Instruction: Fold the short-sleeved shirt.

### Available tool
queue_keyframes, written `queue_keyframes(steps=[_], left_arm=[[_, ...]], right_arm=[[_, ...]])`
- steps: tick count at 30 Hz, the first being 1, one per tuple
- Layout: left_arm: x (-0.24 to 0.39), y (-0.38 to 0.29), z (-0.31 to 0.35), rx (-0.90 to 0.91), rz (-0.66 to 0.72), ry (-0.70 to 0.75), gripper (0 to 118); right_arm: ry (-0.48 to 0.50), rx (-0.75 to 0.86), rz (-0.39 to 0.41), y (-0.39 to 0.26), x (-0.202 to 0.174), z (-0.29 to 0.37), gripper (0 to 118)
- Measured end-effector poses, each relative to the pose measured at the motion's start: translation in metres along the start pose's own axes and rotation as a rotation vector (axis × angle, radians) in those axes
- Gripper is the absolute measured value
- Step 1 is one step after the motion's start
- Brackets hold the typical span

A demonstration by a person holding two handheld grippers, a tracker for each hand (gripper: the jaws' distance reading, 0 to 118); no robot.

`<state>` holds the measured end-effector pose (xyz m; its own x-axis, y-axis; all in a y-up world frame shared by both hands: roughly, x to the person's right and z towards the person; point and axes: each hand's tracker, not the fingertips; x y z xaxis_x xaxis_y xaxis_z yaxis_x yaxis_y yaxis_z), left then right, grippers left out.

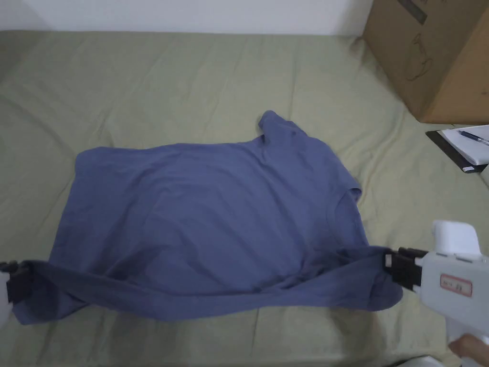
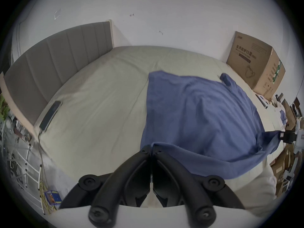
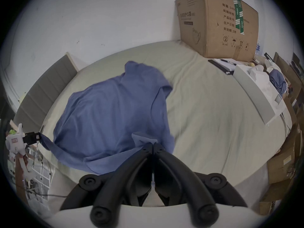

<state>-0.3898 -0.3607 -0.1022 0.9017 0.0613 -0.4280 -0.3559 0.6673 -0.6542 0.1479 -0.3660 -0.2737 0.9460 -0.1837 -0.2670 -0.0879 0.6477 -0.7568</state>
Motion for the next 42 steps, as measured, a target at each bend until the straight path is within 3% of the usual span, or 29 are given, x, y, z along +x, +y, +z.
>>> queue_keyframes(steps=[3, 9, 16, 17, 18, 19, 20, 21, 26, 27, 28, 29, 30, 31, 32, 37, 39, 42], left_arm=[[0.003, 0.033, -0.027, -0.002, -0.008, 0.005, 0], [0.009, 0.068, -0.089, -0.067, -0.066, 0.015, 0], [0.015, 0.059, -0.131, -0.183, -0.138, 0.024, 4], [0.013, 0.057, -0.130, -0.181, -0.136, 0.031, 21], [0.012, 0.055, -0.125, -0.173, -0.125, 0.015, 48], [0.011, 0.053, -0.121, -0.177, -0.098, -0.003, 77], [0.009, 0.050, -0.116, -0.184, -0.072, -0.032, 102], [0.007, 0.047, -0.109, -0.182, -0.053, -0.056, 105], [-0.012, 0.034, -0.051, -0.091, 0.061, -0.129, 105], [-0.014, 0.027, -0.039, -0.078, 0.077, -0.144, 104], [-0.016, 0.021, -0.027, -0.067, 0.073, -0.150, 100], [-0.016, 0.014, -0.016, -0.060, 0.062, -0.143, 86], [-0.015, 0.009, -0.008, -0.046, 0.062, -0.133, 63], [-0.014, 0.000, 0.000, -0.032, 0.059, -0.115, 32], [-0.014, -0.008, 0.006, -0.029, 0.058, -0.108, 3], [-0.011, -0.056, 0.012, -0.121, 0.087, -0.137, 0], [-0.014, -0.064, 0.005, -0.135, 0.101, -0.125, 0], [-0.018, -0.062, -0.003, -0.128, 0.115, -0.124, 5]], right_arm=[[-0.040, 0.013, 0.037, 0.024, 0.000, -0.020, 1], [-0.087, -0.039, -0.014, 0.048, 0.012, -0.074, 1], [-0.115, -0.113, -0.036, 0.040, 0.013, -0.108, 2], [-0.114, -0.097, -0.018, 0.038, 0.010, -0.107, 2], [-0.117, -0.092, -0.001, 0.037, 0.008, -0.105, 13], [-0.123, -0.095, 0.009, 0.036, 0.005, -0.101, 35], [-0.129, -0.094, 0.016, 0.035, 0.003, -0.097, 68], [-0.128, -0.093, 0.019, 0.034, 0.002, -0.092, 85], [-0.095, -0.007, 0.007, 0.027, -0.002, -0.045, 84], [-0.082, 0.009, 0.008, 0.023, -0.004, -0.035, 81], [-0.070, 0.010, 0.005, 0.018, -0.007, -0.027, 71], [-0.048, 0.012, 0.002, 0.011, -0.011, -0.019, 49], [-0.030, 0.016, 0.002, 0.006, -0.015, -0.014, 28], [-0.033, 0.012, 0.000, -0.003, -0.020, -0.006, 10], [-0.039, 0.014, -0.006, -0.012, -0.024, -0.002, 4], [0.004, -0.026, -0.022, -0.051, -0.041, 0.003, 0], [-0.004, -0.071, 0.047, -0.060, -0.042, -0.005, 0], [-0.014, -0.093, 0.052, -0.065, -0.043, -0.012, 0]])
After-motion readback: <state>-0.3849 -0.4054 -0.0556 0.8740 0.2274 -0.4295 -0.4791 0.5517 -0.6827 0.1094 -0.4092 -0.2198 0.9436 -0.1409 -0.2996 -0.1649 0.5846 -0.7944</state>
